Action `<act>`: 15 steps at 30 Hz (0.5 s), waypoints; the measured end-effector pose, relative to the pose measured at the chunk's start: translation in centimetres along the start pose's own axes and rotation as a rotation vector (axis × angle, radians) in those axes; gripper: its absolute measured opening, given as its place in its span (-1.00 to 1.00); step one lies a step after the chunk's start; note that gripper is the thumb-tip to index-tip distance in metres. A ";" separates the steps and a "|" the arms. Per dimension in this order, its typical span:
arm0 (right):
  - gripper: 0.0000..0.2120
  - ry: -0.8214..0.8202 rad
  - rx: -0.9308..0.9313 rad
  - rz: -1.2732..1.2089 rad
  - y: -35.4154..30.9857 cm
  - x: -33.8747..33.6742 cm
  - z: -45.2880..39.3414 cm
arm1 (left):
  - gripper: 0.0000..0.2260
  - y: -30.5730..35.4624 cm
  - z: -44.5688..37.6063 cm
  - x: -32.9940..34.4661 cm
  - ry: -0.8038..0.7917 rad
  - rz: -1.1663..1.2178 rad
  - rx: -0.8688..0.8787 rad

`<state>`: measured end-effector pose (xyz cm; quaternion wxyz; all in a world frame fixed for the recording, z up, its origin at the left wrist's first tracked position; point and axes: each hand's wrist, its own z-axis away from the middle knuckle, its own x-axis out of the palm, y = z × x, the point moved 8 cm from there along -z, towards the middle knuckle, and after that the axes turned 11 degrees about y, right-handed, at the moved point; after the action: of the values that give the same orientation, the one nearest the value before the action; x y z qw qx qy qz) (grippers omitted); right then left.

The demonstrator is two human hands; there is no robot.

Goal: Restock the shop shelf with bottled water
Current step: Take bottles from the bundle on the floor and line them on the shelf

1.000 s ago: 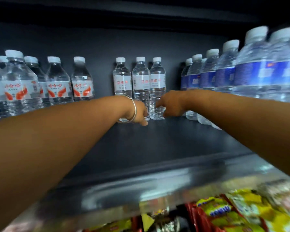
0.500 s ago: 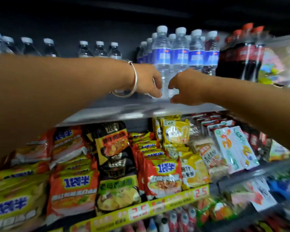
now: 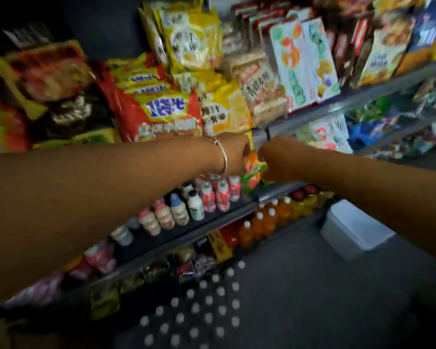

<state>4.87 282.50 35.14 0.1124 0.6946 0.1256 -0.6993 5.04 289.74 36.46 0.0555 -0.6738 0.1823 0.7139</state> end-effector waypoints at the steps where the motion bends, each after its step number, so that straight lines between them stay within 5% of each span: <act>1: -0.71 -0.046 0.008 -0.024 0.4 3.2 -0.2 | -0.64 -0.7 -0.5 3.2 -0.032 0.027 -0.019; 5: -0.88 -0.172 0.075 -0.118 1.5 16.5 -0.4 | -0.67 -4.0 -1.5 16.1 -0.132 0.090 -0.056; 12: -0.46 -0.345 0.281 -0.322 2.1 43.8 -0.3 | -0.66 -11.6 -1.4 41.8 -0.244 0.158 -0.150; 15: -0.52 -0.420 0.356 -0.367 2.0 54.1 -0.5 | -0.61 -14.5 -1.3 50.8 -0.293 0.123 -0.184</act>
<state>5.44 281.70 -18.95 -0.1150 0.5098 0.0986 -0.8468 6.60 294.30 -16.12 -0.0242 -0.5526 0.1472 0.8200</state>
